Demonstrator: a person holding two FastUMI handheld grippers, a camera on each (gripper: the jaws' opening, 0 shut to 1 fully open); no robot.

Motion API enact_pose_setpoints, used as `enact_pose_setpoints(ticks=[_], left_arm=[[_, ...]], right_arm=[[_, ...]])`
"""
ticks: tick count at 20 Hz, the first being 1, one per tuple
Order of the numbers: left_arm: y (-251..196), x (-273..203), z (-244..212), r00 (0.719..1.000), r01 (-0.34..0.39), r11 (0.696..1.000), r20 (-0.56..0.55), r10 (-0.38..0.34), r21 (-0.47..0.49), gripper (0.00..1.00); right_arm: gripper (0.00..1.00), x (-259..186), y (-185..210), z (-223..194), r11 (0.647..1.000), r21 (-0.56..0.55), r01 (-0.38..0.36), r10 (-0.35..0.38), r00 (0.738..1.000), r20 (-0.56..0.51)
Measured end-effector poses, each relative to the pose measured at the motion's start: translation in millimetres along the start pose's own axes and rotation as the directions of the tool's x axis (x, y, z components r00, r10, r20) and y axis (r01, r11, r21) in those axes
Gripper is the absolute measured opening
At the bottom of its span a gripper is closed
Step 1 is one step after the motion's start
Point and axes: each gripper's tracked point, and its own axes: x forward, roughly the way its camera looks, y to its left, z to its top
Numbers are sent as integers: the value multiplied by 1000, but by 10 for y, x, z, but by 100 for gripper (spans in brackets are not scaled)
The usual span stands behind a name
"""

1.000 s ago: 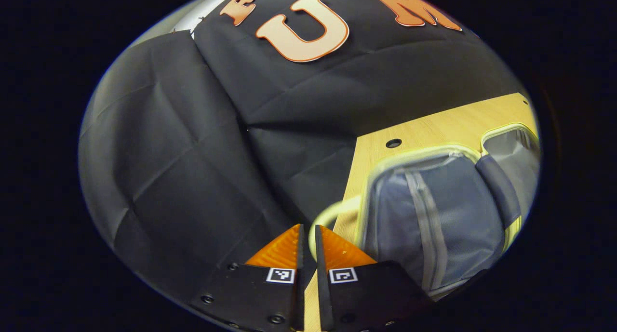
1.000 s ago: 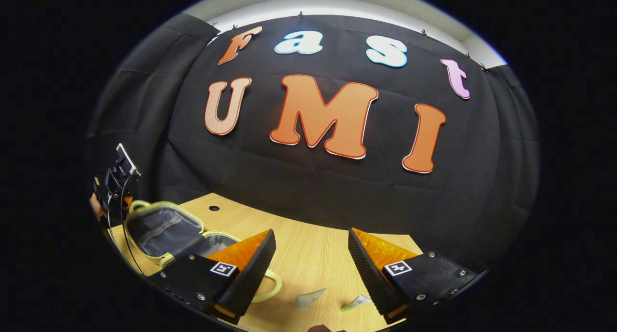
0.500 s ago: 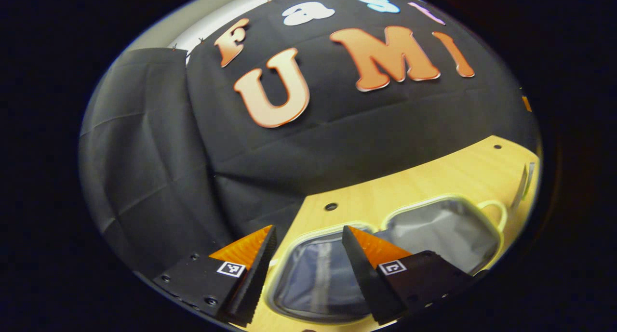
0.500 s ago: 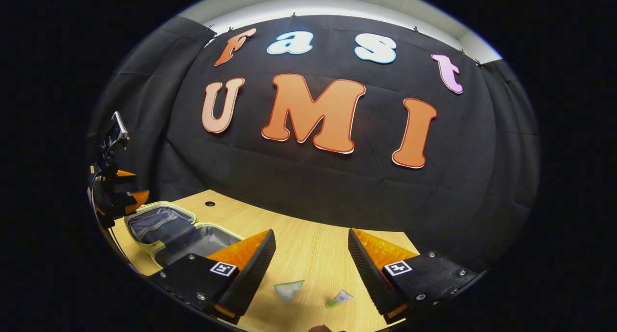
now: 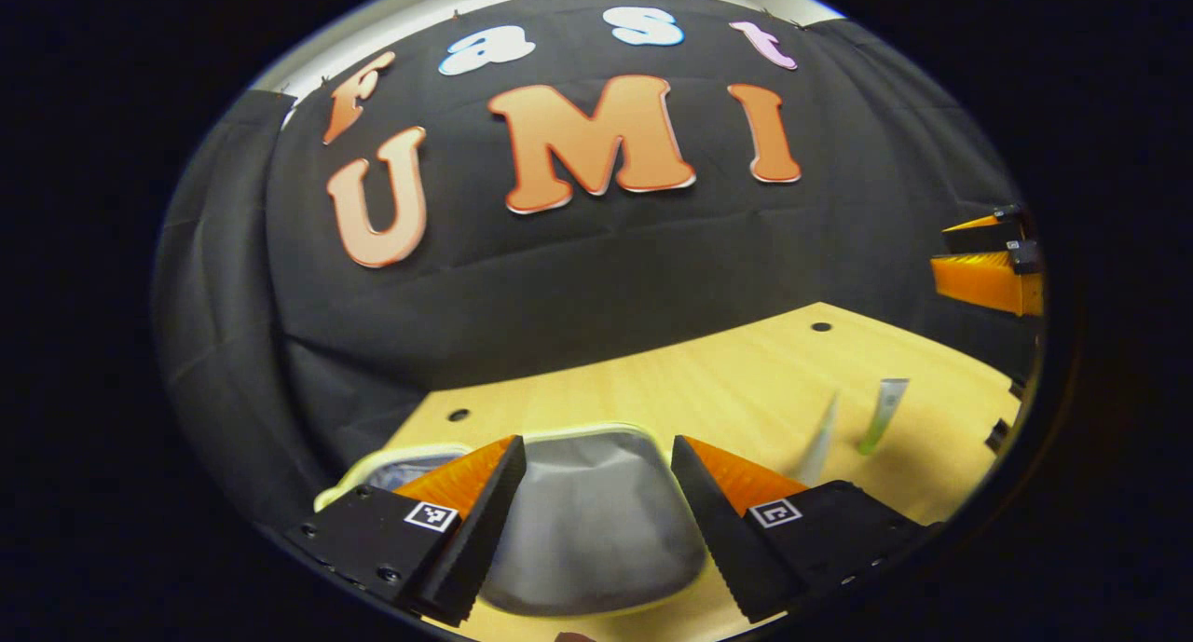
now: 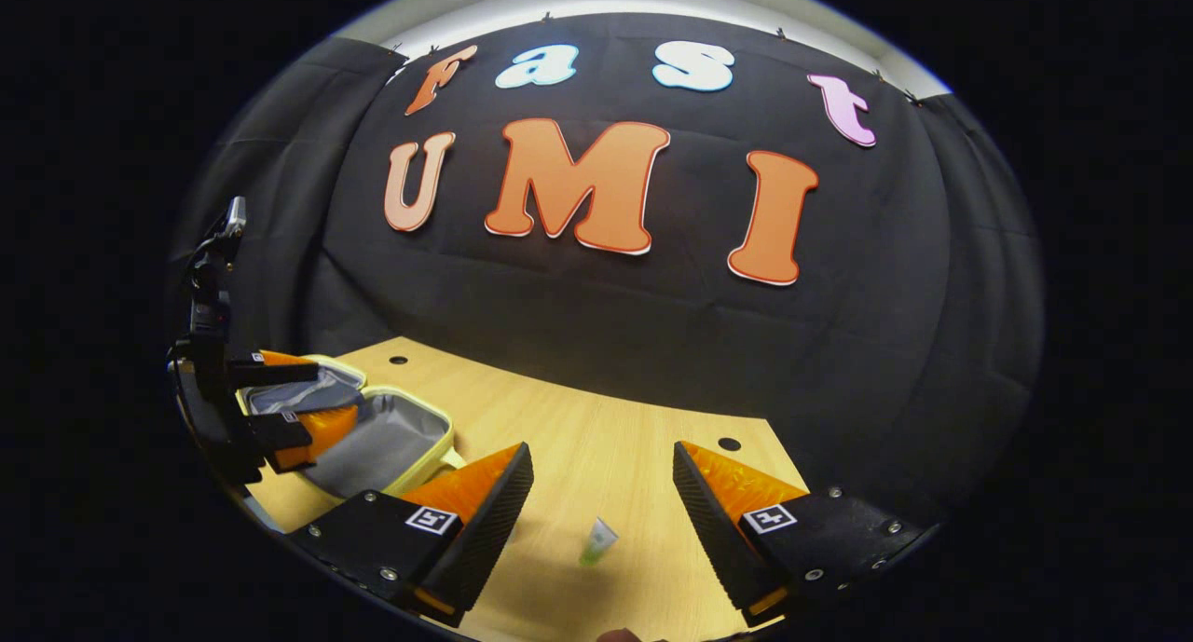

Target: First open the suitcase, pack the skin care products into it, and then close the suitcase.

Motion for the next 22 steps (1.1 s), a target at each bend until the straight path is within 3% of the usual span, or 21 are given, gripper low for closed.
enact_pose_setpoints(ticks=[6,7,8,10,14,22], left_arm=[[-1129,219,-343,989,143,989,-44,-144,-24,98],[-1257,272,-409,987,154,988,-48,-155,-27,93],[-1372,330,-502,984,165,986,-58,-166,-29,98],[-1521,458,-678,982,168,985,-77,-171,-37,98],[-1789,762,-919,977,185,981,-100,-191,-59,90],[-1952,1058,-959,969,214,973,-104,-223,-88,45]], right_arm=[[96,149,-132,-416,998,3,-63,63,996,-68],[96,180,-119,-498,997,-1,-80,80,994,-76],[95,213,-117,-580,995,-6,-95,95,992,-81],[96,297,-121,-758,993,-14,-120,118,988,-96],[96,467,-151,-1113,988,-16,-154,151,980,-129],[96,762,-59,-1801,975,28,-219,219,946,-239]])
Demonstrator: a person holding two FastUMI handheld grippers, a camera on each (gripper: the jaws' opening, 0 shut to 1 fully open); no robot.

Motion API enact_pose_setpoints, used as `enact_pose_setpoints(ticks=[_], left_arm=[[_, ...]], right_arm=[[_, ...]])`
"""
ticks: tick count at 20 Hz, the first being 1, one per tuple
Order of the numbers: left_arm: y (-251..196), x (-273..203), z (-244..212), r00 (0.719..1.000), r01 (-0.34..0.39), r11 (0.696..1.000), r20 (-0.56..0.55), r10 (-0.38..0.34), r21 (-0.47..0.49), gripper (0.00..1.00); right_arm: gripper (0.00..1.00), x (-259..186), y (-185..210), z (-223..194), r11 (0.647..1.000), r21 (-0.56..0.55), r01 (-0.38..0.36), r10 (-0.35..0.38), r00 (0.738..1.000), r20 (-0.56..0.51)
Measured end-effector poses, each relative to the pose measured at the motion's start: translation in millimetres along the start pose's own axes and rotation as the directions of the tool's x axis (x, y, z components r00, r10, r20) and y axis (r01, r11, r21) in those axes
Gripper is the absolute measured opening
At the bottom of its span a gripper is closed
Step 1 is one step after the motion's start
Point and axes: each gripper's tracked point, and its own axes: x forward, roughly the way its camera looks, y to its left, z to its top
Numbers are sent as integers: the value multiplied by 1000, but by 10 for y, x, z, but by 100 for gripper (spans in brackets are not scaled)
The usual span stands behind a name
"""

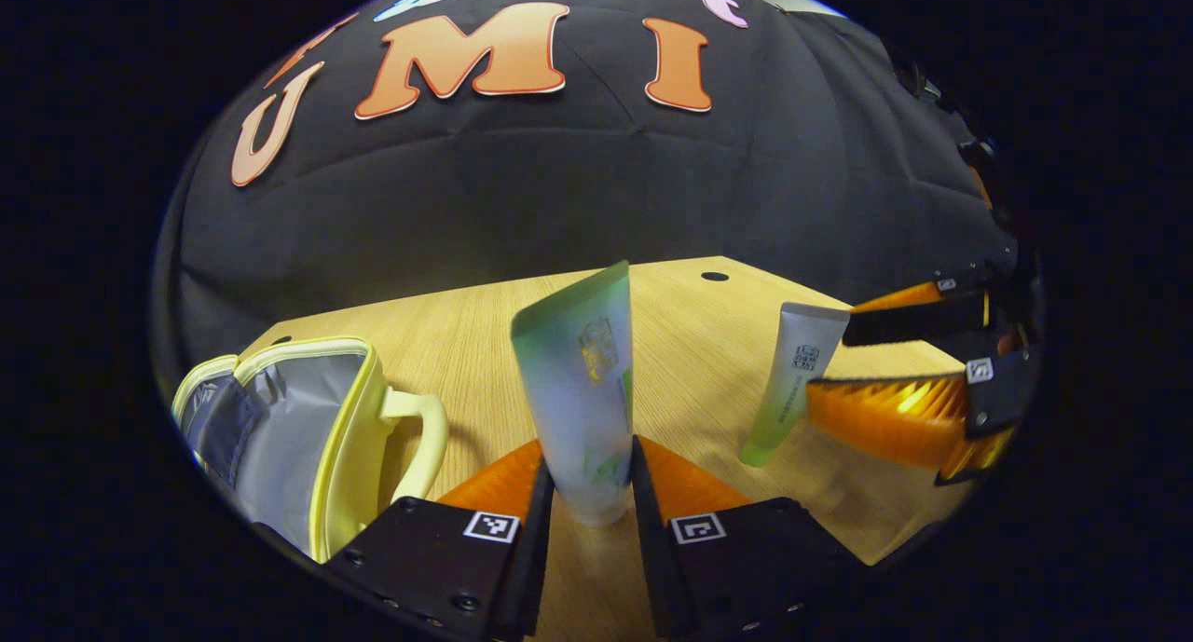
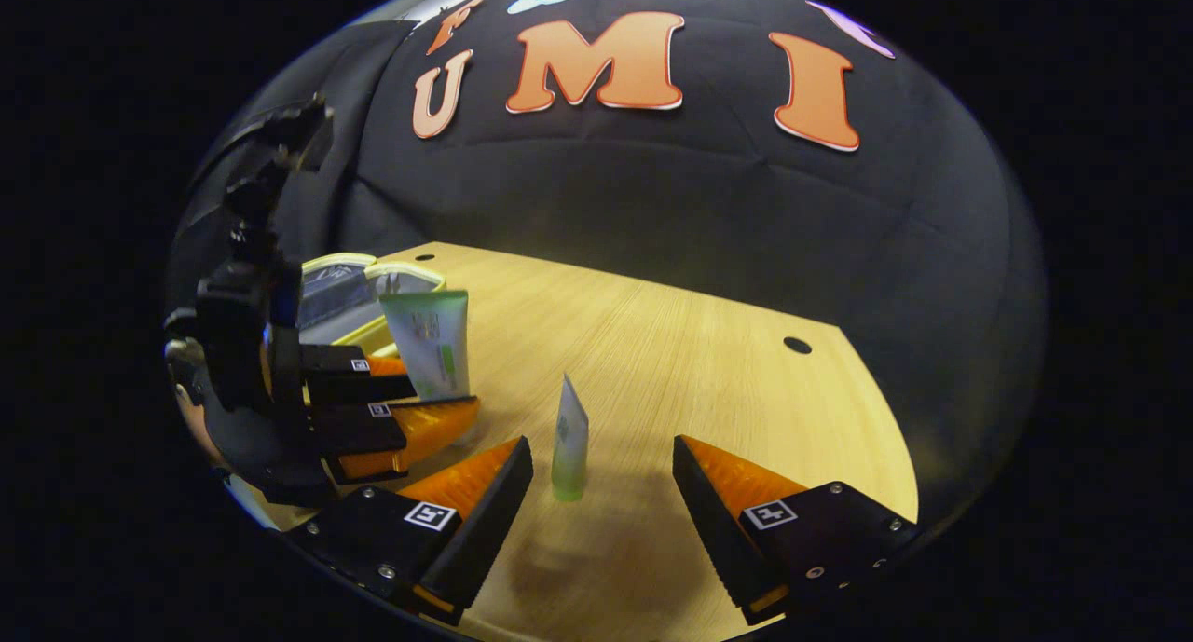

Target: First open the suitcase, pack the skin care products into it, and then close the suitcase.

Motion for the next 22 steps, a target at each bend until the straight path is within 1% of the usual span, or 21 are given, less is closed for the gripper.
enact_pose_setpoints(ticks=[1,3,5,6,7,8,9,10,11,12,13,14,16,22], left_arm=[[-5,-15,13,1000,-6,1000,-9,6,8,44],[-6,-90,93,1000,-15,1000,-3,15,-6,45],[25,-190,252,999,-30,999,14,30,-9,44],[52,-245,340,999,-40,999,23,40,-10,44],[75,-299,409,998,-48,999,33,48,-14,44],[114,-355,475,997,-59,998,39,60,-18,44],[157,-417,543,996,-71,997,46,72,-18,45],[222,-489,598,995,-88,996,48,89,-17,45],[278,-546,633,994,-101,995,51,102,-15,45],[349,-612,674,992,-118,993,50,119,-15,44],[422,-691,706,990,-134,991,51,135,-15,44],[500,-770,753,987,-151,988,52,152,-14,44],[663,-944,872,981,-181,983,62,182,-19,44],[1169,-1441,1166,955,-280,957,86,285,-69,44]], right_arm=[[96,25,25,-49,1000,5,-11,11,1000,-11],[95,97,67,-113,999,7,-32,32,999,-24],[89,171,98,-151,999,14,-49,49,998,-39],[83,202,118,-164,998,19,-58,58,997,-43],[80,225,133,-178,998,22,-62,63,997,-46],[71,255,167,-190,997,24,-75,76,996,-47],[68,274,190,-200,997,21,-77,78,996,-47],[58,296,220,-216,996,16,-86,87,995,-53],[54,325,213,-258,997,10,-79,79,995,-64],[40,333,200,-254,997,16,-69,70,996,-64],[34,366,239,-229,996,33,-83,85,994,-64],[32,319,259,-225,995,42,-86,89,993,-76],[31,237,323,-99,994,60,-95,99,993,-68],[31,-106,493,494,992,45,-118,118,993,7]])
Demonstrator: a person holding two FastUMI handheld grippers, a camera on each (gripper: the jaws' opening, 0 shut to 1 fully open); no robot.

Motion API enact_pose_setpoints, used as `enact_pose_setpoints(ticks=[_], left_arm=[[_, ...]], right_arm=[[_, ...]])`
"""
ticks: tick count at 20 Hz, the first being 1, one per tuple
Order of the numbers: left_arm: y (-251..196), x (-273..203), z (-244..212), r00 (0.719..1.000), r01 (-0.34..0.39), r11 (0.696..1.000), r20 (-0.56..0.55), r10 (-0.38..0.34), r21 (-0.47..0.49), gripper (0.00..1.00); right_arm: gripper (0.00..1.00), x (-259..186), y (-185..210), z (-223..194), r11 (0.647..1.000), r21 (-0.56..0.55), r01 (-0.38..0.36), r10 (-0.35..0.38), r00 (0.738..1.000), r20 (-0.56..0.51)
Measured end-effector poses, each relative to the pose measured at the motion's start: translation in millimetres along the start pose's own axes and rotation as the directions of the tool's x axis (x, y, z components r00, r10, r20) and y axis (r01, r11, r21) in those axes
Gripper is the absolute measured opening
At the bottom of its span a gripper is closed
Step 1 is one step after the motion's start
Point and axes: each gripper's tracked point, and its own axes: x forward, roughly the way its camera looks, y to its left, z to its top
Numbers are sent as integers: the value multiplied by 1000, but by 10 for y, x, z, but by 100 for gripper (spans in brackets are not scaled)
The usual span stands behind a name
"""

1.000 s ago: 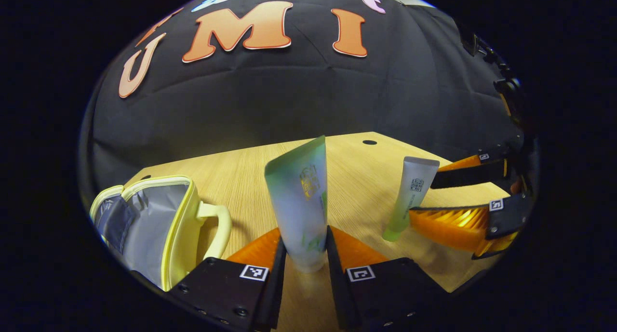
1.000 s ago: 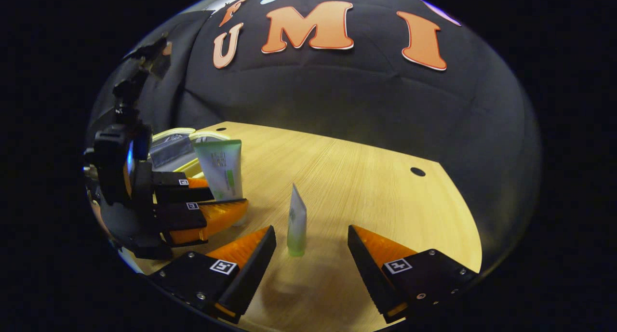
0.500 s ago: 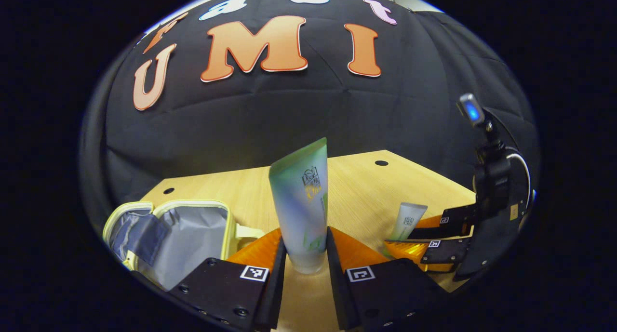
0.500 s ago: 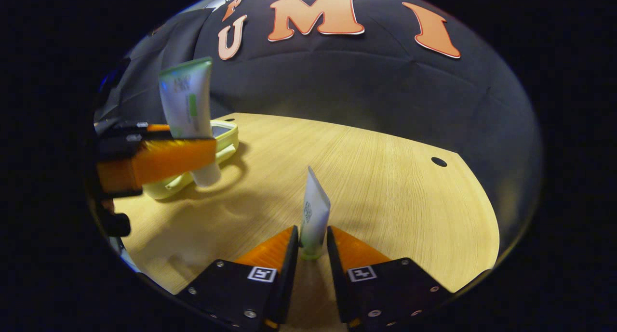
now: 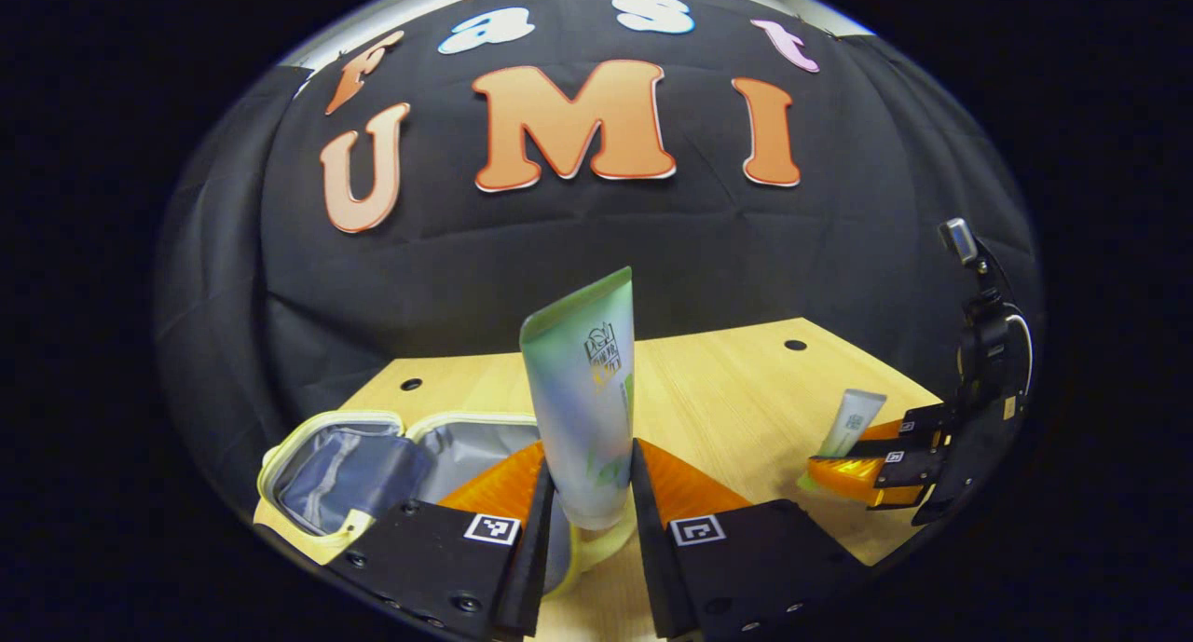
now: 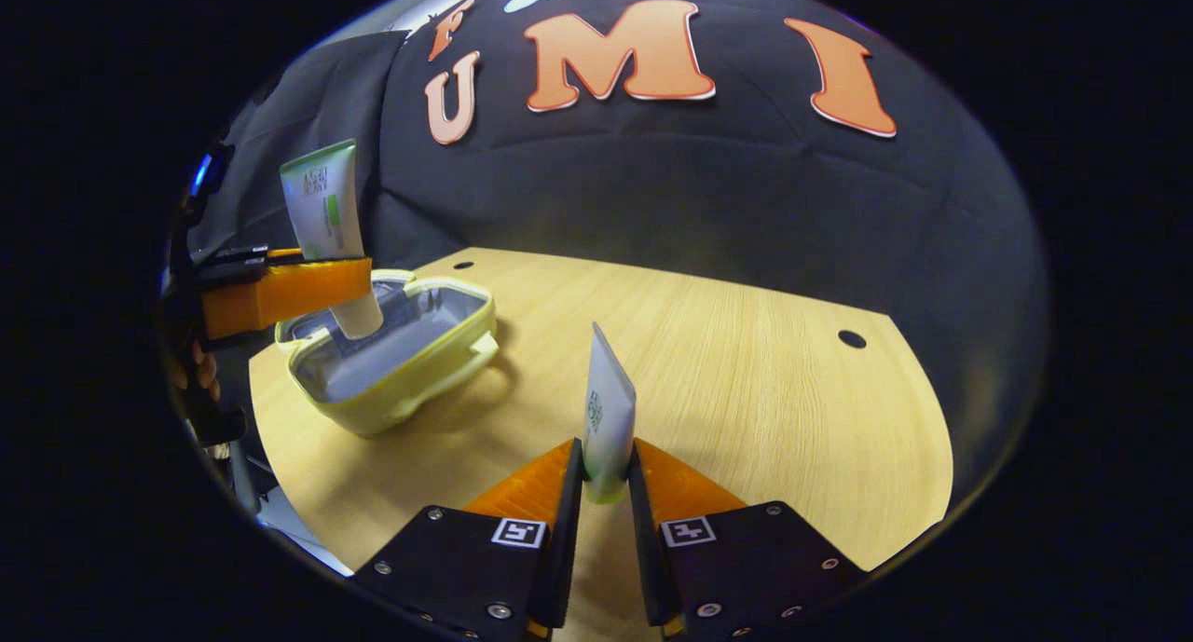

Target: First open the suitcase, pack the skin care products into it, and then close the suitcase.

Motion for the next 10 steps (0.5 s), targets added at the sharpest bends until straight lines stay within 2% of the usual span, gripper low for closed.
enact_pose_setpoints(ticks=[5,10], left_arm=[[452,-301,248,998,-55,998,25,55,-19,44],[946,-539,350,995,-95,995,14,95,-31,43]], right_arm=[[31,-262,265,484,999,-45,-17,21,997,76],[31,-501,714,873,992,-108,-59,74,988,136]])
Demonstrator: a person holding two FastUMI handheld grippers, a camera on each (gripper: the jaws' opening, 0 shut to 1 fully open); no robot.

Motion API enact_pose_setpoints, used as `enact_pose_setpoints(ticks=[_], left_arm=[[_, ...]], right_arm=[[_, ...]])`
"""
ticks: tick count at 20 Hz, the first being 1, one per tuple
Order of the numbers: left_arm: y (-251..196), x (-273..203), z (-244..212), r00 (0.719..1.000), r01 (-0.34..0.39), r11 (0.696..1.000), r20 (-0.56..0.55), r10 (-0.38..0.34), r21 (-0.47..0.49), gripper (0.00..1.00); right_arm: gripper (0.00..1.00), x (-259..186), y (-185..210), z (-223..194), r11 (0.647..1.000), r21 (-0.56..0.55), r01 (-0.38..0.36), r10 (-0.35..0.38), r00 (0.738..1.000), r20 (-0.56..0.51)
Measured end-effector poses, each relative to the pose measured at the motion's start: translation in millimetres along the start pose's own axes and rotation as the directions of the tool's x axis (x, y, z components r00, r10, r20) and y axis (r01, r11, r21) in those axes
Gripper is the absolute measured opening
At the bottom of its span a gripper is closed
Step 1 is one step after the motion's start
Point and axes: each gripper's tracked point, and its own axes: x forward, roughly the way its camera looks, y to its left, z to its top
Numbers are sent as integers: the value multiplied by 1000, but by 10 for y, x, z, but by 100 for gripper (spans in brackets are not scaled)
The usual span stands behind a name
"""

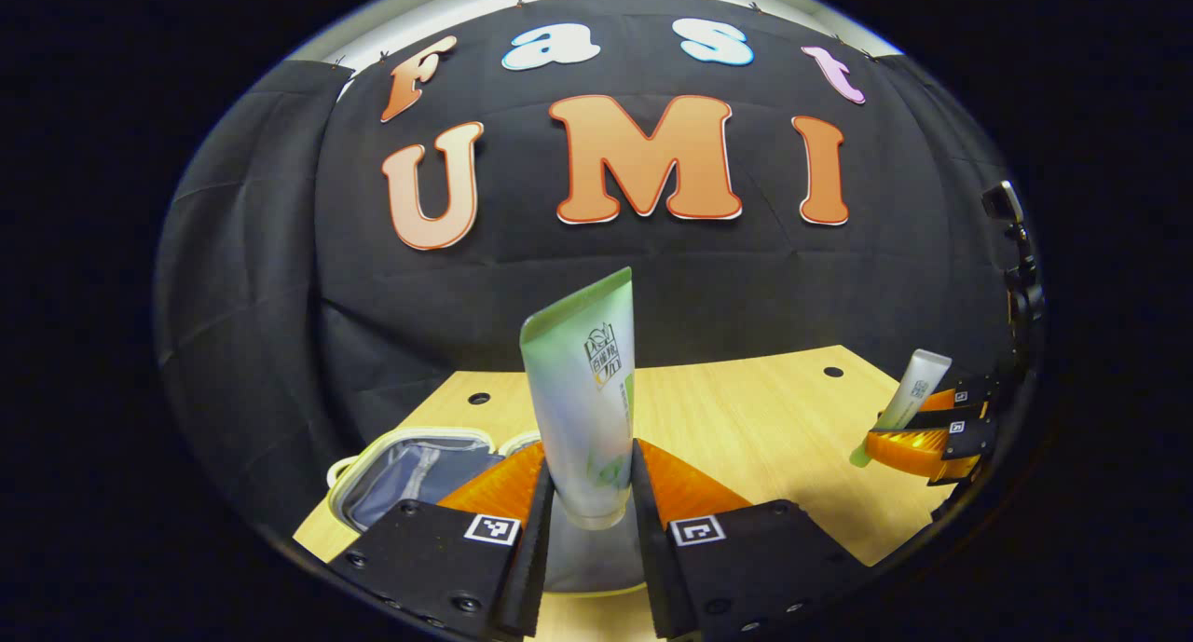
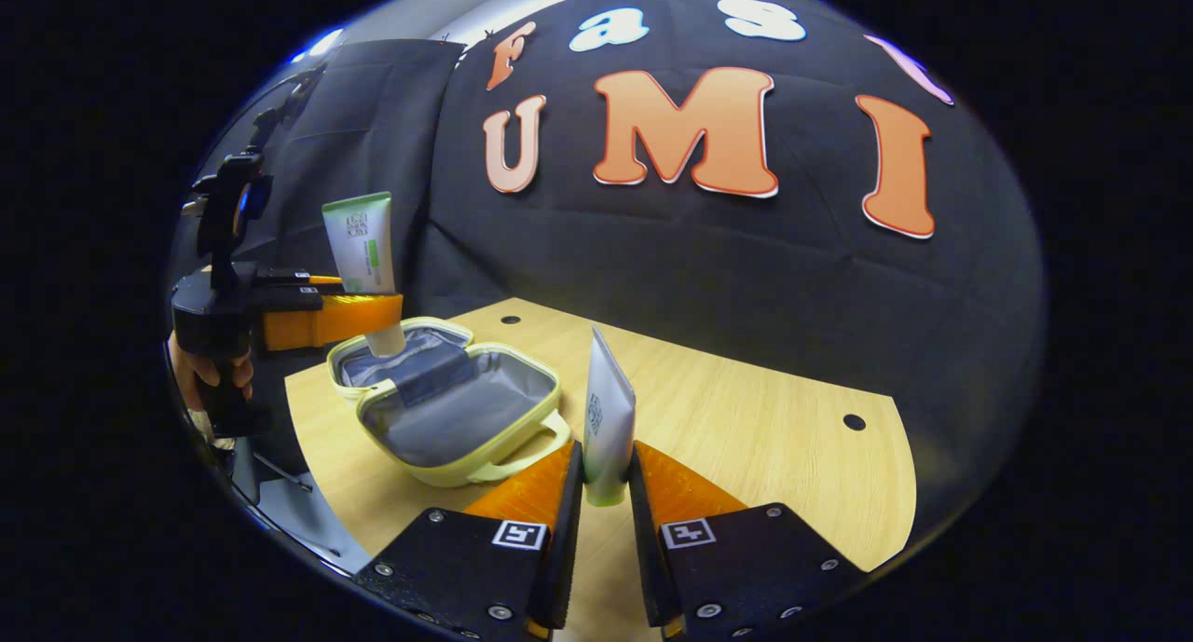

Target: First open the suitcase, pack the skin care products into it, and then close the suitcase.

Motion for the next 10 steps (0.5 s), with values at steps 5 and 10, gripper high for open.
enact_pose_setpoints(ticks=[5,10], left_arm=[[430,-89,-35,1000,-3,1000,-19,2,-9,44],[719,112,-322,993,49,998,-103,-52,-31,44]], right_arm=[[31,-22,409,246,1000,-16,-23,23,999,26],[31,133,736,370,1000,-31,3,-2,1000,31]])
